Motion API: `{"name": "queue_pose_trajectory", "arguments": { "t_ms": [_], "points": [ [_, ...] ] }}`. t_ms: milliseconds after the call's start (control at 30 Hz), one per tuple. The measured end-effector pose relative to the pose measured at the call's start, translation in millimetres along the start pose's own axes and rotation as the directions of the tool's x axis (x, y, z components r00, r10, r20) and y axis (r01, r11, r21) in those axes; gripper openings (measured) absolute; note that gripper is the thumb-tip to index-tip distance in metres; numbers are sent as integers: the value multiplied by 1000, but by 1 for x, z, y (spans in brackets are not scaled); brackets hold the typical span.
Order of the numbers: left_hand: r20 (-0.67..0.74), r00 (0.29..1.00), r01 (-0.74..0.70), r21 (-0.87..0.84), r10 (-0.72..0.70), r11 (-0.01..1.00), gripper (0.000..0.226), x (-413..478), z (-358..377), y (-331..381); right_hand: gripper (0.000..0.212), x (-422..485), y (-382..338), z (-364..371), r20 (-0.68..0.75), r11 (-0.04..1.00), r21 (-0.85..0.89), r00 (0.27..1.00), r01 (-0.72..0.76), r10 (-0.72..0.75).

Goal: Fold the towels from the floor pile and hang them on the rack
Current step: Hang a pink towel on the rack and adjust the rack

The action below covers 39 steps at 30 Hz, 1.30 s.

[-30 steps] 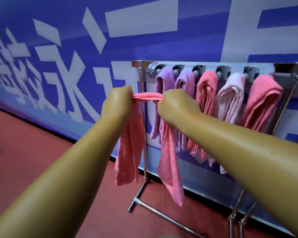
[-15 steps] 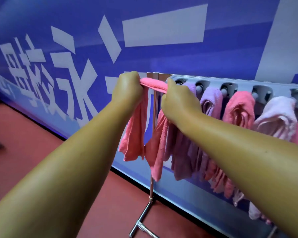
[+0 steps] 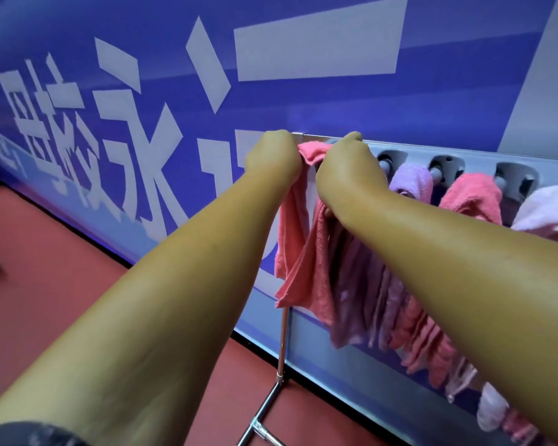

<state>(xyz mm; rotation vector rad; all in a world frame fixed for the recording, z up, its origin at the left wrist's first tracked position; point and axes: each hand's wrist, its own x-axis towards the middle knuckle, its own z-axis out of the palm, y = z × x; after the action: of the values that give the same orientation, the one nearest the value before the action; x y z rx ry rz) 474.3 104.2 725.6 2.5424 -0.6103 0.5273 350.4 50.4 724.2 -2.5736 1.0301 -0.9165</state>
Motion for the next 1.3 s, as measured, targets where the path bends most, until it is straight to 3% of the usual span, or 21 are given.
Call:
{"name": "queue_pose_trajectory", "arguments": {
  "t_ms": [100,167,267,333,467,600,700,800,833,933,1033,1100,1167,1300],
  "points": [
    [83,996,18,12,-19,1000,15,-4,21,-6,45,-4,6,-1,138,960,-238,983,148,-118],
    [137,990,34,33,-38,999,14,-6,28,-11,34,-7,13,3,189,922,-311,966,231,-178],
    [151,988,26,30,-31,999,22,-10,36,-18,29,-14,22,17,226,925,-274,953,262,-202],
    [125,992,8,-2,-8,1000,23,-16,40,-22,28,-22,28,27,213,959,-160,957,232,-196],
    [109,993,61,-186,-41,981,10,-34,57,-34,33,-37,34,46,229,983,-74,962,167,-146],
    [207,973,168,-349,-99,922,12,-60,83,-49,39,-51,45,76,348,990,-73,933,121,-88],
    [287,949,225,-329,-130,917,16,-79,107,-61,41,-63,56,100,525,995,-64,850,76,-32],
    [394,911,231,-250,-119,940,20,-99,130,-71,32,-80,65,119,773,975,118,633,-191,30],
    [448,886,245,-239,-117,939,20,-104,136,-76,28,-84,68,124,795,947,180,607,-265,18],
    [594,796,353,-295,-119,888,28,-119,150,-88,58,-95,78,139,780,905,300,623,-302,-50],
    [664,747,381,-383,-36,842,21,-134,153,-90,84,-105,86,145,759,902,305,651,-304,-37],
    [659,752,404,-463,1,789,15,-139,154,-89,84,-108,89,139,696,920,278,718,-277,7],
    [618,785,430,-493,-43,756,24,-139,163,-88,79,-110,95,138,645,940,216,762,-262,64],
    [563,819,444,-503,-108,742,27,-142,178,-83,92,-115,106,145,638,984,65,765,-165,86]
  ]
}}
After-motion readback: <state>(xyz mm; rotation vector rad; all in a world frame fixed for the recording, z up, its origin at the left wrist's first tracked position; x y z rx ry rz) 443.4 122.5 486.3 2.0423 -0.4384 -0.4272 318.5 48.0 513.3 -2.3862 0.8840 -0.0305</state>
